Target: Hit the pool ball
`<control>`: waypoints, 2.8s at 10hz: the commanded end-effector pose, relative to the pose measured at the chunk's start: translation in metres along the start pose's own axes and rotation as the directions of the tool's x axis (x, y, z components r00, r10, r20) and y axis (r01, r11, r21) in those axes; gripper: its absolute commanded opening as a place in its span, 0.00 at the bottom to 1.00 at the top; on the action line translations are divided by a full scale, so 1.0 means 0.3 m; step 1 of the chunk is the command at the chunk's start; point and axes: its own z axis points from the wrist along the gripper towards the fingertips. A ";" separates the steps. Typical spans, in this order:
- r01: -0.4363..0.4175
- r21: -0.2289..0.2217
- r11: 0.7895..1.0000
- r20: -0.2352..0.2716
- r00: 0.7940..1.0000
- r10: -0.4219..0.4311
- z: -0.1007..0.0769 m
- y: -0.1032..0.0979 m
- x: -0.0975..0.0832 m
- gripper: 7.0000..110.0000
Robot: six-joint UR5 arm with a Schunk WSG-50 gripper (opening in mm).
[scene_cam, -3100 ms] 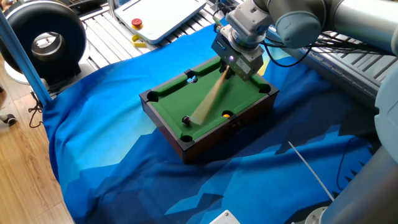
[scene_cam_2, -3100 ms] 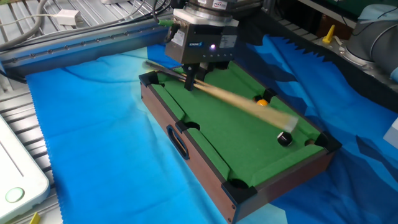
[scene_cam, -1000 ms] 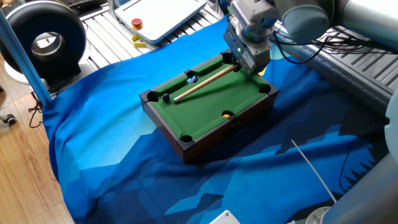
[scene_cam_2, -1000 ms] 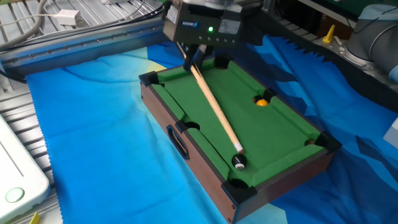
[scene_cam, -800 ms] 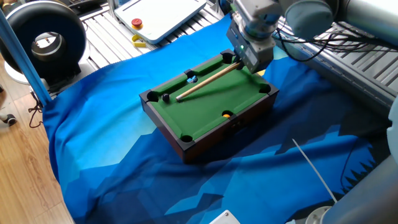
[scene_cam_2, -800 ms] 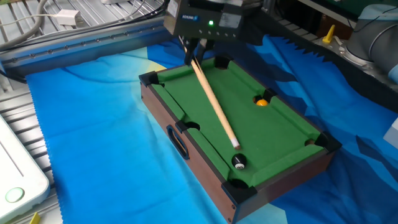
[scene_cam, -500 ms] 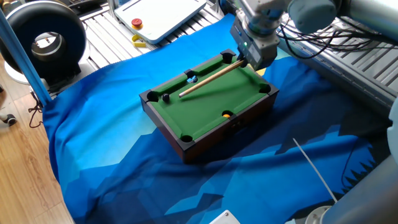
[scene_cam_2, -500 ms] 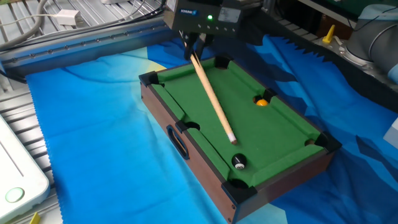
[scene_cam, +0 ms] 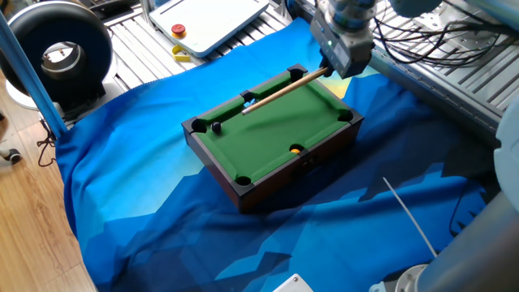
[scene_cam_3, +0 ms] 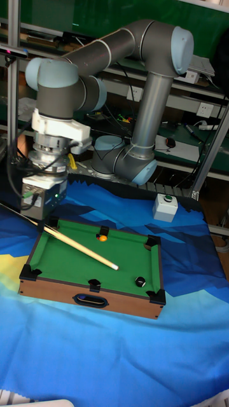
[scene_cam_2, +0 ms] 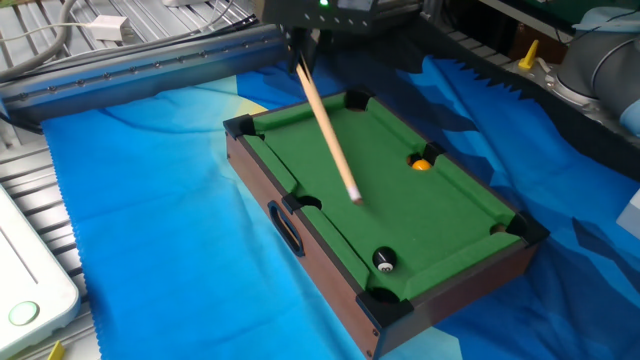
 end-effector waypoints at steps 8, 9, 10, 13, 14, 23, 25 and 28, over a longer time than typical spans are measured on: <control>-0.165 -0.040 0.985 -0.009 0.986 0.165 0.005 0.011 0.144 0.00; -0.170 -0.040 0.985 -0.009 0.985 0.170 0.003 0.010 0.149 0.00; -0.178 -0.043 0.983 -0.004 0.984 0.178 0.004 0.011 0.148 0.00; -0.176 -0.040 0.984 0.005 0.984 0.177 0.014 0.006 0.154 0.00; -0.178 -0.042 0.983 0.009 0.984 0.179 0.017 0.007 0.151 0.00; -0.112 -0.055 0.992 0.018 0.993 0.113 0.084 0.020 0.040 0.00; -0.165 -0.042 0.985 0.002 0.986 0.166 0.110 0.024 -0.059 0.00; -0.240 -0.013 0.971 -0.020 0.971 0.239 0.133 0.015 -0.249 0.00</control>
